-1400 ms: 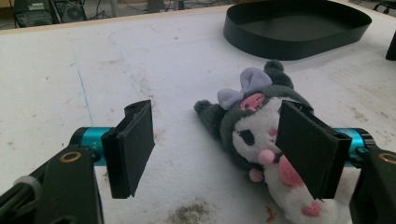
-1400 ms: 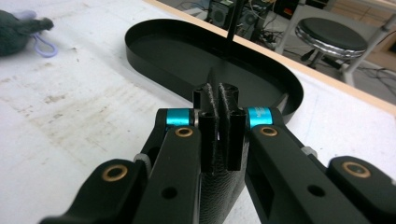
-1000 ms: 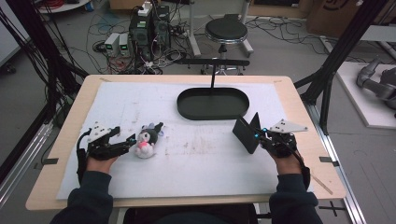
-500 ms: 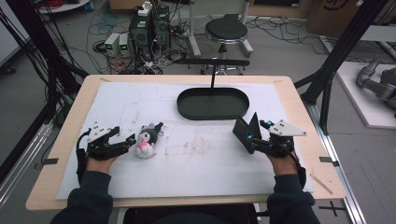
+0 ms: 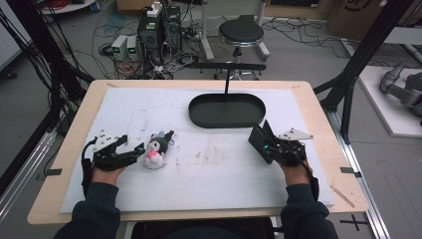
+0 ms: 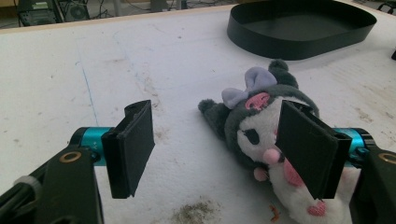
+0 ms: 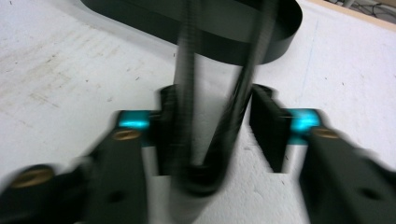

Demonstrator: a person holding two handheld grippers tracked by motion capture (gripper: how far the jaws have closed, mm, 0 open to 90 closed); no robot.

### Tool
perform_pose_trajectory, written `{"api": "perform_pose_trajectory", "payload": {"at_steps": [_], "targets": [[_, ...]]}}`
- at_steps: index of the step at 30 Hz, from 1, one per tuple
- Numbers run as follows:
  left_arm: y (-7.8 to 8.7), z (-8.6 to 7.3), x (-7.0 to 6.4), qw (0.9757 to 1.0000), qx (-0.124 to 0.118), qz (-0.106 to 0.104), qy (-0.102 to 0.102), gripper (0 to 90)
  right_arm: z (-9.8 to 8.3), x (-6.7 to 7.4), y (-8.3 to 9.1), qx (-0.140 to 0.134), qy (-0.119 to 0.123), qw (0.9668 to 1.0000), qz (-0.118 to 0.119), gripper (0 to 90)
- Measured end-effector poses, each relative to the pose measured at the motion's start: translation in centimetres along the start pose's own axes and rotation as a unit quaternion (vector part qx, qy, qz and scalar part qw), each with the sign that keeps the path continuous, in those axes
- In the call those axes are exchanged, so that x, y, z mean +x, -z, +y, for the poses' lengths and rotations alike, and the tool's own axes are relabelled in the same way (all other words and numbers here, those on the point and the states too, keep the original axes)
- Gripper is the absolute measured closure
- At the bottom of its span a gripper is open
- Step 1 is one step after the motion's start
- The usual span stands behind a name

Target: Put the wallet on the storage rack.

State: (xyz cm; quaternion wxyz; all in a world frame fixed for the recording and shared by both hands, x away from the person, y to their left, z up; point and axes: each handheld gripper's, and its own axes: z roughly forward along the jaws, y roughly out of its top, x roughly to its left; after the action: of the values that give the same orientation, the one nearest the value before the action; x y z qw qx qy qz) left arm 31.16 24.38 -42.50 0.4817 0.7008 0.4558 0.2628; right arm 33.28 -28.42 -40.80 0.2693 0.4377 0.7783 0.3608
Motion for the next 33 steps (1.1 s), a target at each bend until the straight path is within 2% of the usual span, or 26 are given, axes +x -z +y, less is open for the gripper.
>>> {"api": "perform_pose_trajectory", "payload": {"at_steps": [1,2,4,6,9,10,11,12,15,22,25,26,27,29,31,33], "targets": [[0.0,0.0,0.0,1.0000,0.000,0.000,0.000,27.4,0.0,0.0,0.0,0.000,0.000,1.0000,0.000,68.2],[0.0,0.0,0.0,1.0000,0.000,0.000,0.000,27.4,0.0,-0.2,0.3,-0.003,-0.002,1.0000,0.009,76.6],[0.0,0.0,0.0,1.0000,-0.001,0.000,0.001,27.4,0.0,-0.3,0.3,-0.005,-0.002,0.9999,0.014,77.4],[0.0,0.0,0.0,1.0000,-0.001,0.000,0.001,27.4,0.2,-0.2,0.6,-0.012,0.001,0.9999,0.008,78.0],[0.0,0.0,0.0,1.0000,0.000,0.002,0.001,27.4,0.7,-0.2,1.1,-0.041,-0.007,0.9990,0.019,78.0],[0.0,0.0,0.0,1.0000,0.000,0.003,0.001,27.4,1.4,-0.1,1.4,-0.060,0.002,0.9980,0.019,78.0],[0.0,0.0,0.0,1.0000,0.000,0.002,-0.001,27.4,1.4,-0.1,1.4,-0.060,0.002,0.9980,0.019,78.0],[0.0,0.0,0.0,1.0000,-0.003,0.003,0.000,27.4,2.3,0.2,1.3,-0.074,0.011,0.9970,0.021,78.1],[0.1,0.1,0.0,1.0000,-0.007,0.001,-0.003,27.5,3.0,0.4,1.0,-0.077,0.008,0.9966,0.029,78.1],[0.2,0.1,0.1,0.9999,-0.014,-0.002,-0.007,27.4,6.3,0.8,-2.3,-0.094,0.003,0.9950,0.032,78.1],[0.2,0.1,0.2,0.9999,-0.014,-0.001,-0.005,27.4,7.7,0.9,-3.9,-0.104,-0.008,0.9936,0.042,78.1],[0.2,0.1,0.2,0.9999,-0.013,-0.001,-0.005,27.4,8.7,1.0,-5.1,-0.101,-0.017,0.9936,0.049,78.1],[0.2,0.1,0.3,0.9999,-0.014,-0.001,-0.005,27.4,8.7,1.0,-5.1,-0.101,-0.017,0.9936,0.049,78.1],[0.2,0.1,0.3,0.9999,-0.014,-0.001,-0.005,27.4,9.5,1.3,-6.3,-0.103,-0.016,0.9933,0.051,78.1],[0.1,0.1,0.2,0.9999,-0.012,-0.002,-0.005,27.4,10.3,1.6,-8.1,-0.098,-0.030,0.9931,0.056,78.1],[0.1,0.1,0.2,0.9999,-0.012,-0.002,-0.006,27.4,10.5,1.8,-8.6,-0.101,-0.036,0.9927,0.056,78.1]]}}
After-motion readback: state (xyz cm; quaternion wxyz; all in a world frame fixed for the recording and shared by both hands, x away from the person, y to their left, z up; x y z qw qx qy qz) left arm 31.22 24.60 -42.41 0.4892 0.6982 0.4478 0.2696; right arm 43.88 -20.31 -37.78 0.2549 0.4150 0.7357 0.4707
